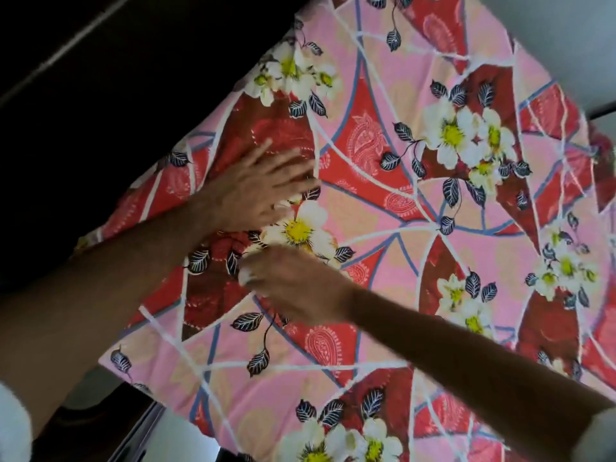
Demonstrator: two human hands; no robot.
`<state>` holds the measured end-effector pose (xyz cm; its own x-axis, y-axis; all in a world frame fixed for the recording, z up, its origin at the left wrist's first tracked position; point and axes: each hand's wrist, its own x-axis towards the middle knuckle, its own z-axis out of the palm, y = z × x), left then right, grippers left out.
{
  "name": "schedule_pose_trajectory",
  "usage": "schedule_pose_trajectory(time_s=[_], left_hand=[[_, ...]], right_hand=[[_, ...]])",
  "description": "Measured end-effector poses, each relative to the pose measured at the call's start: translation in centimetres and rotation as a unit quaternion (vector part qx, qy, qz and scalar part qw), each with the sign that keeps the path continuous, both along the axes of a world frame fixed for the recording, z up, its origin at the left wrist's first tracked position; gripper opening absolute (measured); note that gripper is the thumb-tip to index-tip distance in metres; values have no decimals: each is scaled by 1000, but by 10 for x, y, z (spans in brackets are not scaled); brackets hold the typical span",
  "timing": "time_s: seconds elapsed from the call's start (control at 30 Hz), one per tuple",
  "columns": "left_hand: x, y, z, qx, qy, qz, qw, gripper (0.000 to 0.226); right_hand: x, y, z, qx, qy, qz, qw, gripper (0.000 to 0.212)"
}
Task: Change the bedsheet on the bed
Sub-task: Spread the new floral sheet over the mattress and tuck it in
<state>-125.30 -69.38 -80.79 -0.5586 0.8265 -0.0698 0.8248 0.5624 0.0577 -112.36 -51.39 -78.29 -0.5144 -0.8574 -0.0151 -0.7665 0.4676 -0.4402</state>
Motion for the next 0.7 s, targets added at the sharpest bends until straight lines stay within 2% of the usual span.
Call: schedule_pose_trajectory(time_s=[0.07, 0.13, 0.17, 0.23, 0.27, 0.3, 0.33, 0.37, 0.47, 0.57, 0.6, 0.63, 0.7], left_hand=[[-7, -20, 3, 9, -6, 94, 996, 67], [-7, -44, 6, 3, -14, 151, 988, 67], [-7, -58, 5, 4, -36, 176, 984, 68], [-6, -86, 4, 24, -101, 237, 966, 71], [-5, -97, 4, 48, -129, 263, 955, 73], [-2, -108, 1, 82, -154, 285, 942, 73], [1, -117, -1, 116, -181, 310, 926, 72], [5, -125, -2, 148, -217, 342, 902, 70], [11, -132, 0, 232, -305, 433, 816, 53], [-1, -113, 18, 360, -293, 414, 783, 44], [-7, -103, 28, 379, -279, 397, 788, 46], [-14, -93, 36, 376, -255, 370, 810, 47], [-23, -64, 51, 322, -196, 277, 884, 48]], right_hand=[[-34, 63, 6, -4, 28, -121, 992, 34], [-78, 111, 8, 44, 90, -242, 965, 36], [-100, 125, 9, 81, 96, -323, 938, 43], [-130, 125, 10, 135, 67, -489, 859, 64], [-139, 112, 6, 150, 51, -539, 827, 72], [-143, 92, 2, 166, 48, -555, 813, 76], [-141, 65, -5, 178, 56, -544, 818, 77], [-136, 35, -7, 180, 66, -511, 838, 77], [-107, -58, -5, 162, 84, -346, 920, 79], [-63, -138, -6, 164, 89, -163, 969, 80], [-46, -160, -8, 163, 91, -110, 976, 78], [-28, -179, -9, 166, 93, -58, 980, 76], [1, -201, -8, 184, 108, 42, 976, 70]])
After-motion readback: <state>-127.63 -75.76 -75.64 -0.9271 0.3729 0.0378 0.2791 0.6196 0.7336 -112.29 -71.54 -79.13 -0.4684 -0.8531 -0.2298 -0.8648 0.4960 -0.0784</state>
